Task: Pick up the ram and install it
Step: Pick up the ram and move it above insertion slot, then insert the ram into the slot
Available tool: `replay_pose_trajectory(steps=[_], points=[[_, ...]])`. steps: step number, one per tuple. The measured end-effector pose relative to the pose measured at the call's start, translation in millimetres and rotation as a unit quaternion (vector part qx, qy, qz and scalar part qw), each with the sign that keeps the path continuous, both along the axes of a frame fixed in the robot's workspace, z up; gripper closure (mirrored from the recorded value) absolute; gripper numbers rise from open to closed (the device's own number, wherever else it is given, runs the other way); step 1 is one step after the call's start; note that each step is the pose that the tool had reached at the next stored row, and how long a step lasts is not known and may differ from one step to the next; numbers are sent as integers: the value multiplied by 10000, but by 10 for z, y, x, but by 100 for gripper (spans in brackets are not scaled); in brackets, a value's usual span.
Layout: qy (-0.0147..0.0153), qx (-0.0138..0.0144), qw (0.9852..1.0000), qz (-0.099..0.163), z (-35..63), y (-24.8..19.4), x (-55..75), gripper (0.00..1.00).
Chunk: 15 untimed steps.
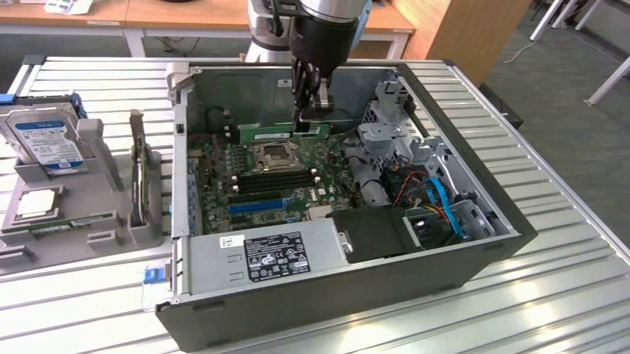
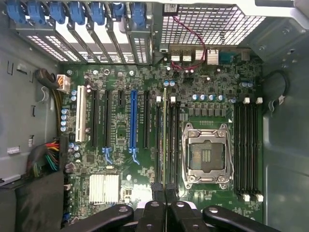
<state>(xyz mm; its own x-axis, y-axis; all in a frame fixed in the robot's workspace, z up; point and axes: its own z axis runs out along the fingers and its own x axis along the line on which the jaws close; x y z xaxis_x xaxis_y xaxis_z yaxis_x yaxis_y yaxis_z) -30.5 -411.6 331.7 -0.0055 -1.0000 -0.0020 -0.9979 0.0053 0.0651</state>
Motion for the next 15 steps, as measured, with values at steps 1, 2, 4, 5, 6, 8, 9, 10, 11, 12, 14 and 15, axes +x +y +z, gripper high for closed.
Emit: replay_pose_trajectory(steps=[1,2,4,5,6,8,9,10,11,12,14,15], points=[[0,0,10000,0,-5,0,0,88],[1,0,10000,0,-5,0,0,88],[0,-1,10000,0,-5,0,0,88],[0,0,10000,0,-6,0,0,88],[0,0,10000,0,-6,0,0,88],[0,0,10000,0,-6,0,0,88],[0,0,10000,0,-6,0,0,88],[0,0,10000,0,-6,0,0,88],[0,0,10000,0,-6,0,0,88],[0,0,10000,0,-6,0,0,88],[-1,2,10000,0,-13,1,0,88],[0,2,10000,0,-18,0,0,88]])
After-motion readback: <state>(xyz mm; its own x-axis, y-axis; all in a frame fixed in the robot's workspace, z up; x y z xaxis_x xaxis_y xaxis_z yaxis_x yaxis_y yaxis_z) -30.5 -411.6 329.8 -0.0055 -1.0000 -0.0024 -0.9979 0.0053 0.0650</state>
